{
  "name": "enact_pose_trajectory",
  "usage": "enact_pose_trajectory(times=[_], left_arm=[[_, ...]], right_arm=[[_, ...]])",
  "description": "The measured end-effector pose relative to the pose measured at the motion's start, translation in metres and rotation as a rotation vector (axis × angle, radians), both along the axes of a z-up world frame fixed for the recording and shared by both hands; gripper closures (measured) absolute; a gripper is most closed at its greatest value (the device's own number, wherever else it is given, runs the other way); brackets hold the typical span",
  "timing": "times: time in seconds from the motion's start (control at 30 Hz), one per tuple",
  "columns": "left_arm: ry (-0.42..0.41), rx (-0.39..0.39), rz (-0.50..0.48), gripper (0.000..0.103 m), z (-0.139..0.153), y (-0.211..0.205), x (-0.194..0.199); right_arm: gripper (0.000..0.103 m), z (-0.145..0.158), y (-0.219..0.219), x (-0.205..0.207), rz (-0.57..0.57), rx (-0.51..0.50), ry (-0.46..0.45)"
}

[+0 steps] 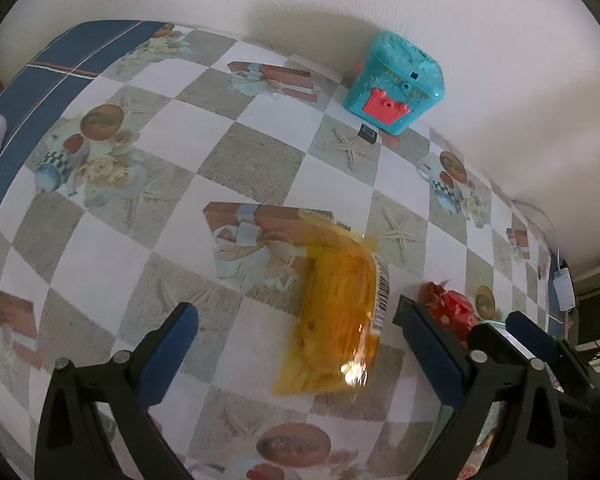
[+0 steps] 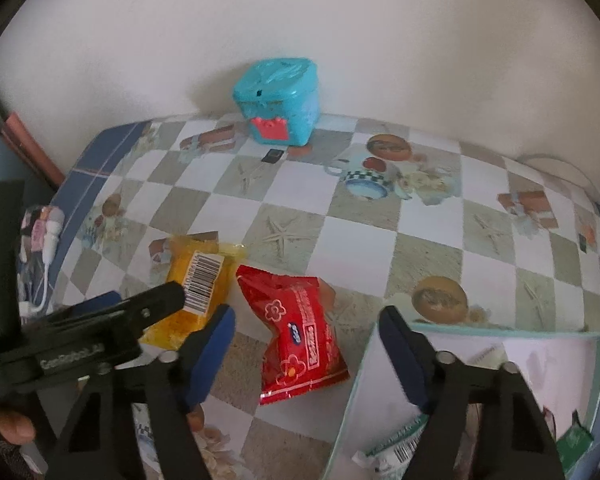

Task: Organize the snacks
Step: 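Grasp the yellow bread bag with the left gripper while right grasps the red pack, then carry the yellow bread bag and red pack over the white tray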

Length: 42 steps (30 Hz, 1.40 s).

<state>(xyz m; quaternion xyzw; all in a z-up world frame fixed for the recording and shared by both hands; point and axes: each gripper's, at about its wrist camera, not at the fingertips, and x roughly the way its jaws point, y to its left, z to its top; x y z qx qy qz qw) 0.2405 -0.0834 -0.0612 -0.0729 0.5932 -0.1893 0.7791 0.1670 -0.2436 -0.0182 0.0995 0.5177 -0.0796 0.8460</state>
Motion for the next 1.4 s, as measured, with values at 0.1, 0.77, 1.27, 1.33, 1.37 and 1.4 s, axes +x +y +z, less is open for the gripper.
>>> enact_pose_trajectory(times=[0.1,0.77,1.27,1.33,1.37,1.4], left_arm=[[0.025,-0.017,-0.017,0.023,-0.006,-0.006,0.003],[0.046,-0.073,-0.025,0.058,-0.011,-0.016,-0.005],[0.093,-0.100,0.140,0.059,-0.001,0.027,-0.050],[0.096,-0.083,0.167,0.059,0.002,0.031,-0.061],[0.098,-0.076,0.174,0.059,0.003,0.033,-0.065],[0.100,-0.067,0.185,0.059,0.005,0.034,-0.070]], right_arm=[[0.043,-0.007,0.000,0.006,0.033,0.025,0.019],[0.060,-0.029,-0.004,0.009,0.046,0.077,0.046],[0.061,-0.020,0.022,-0.042,-0.035,0.164,0.035],[0.061,-0.014,0.027,-0.054,-0.054,0.154,0.025],[0.061,-0.012,0.028,-0.058,-0.062,0.155,0.022],[0.061,-0.010,0.030,-0.065,-0.072,0.163,0.015]])
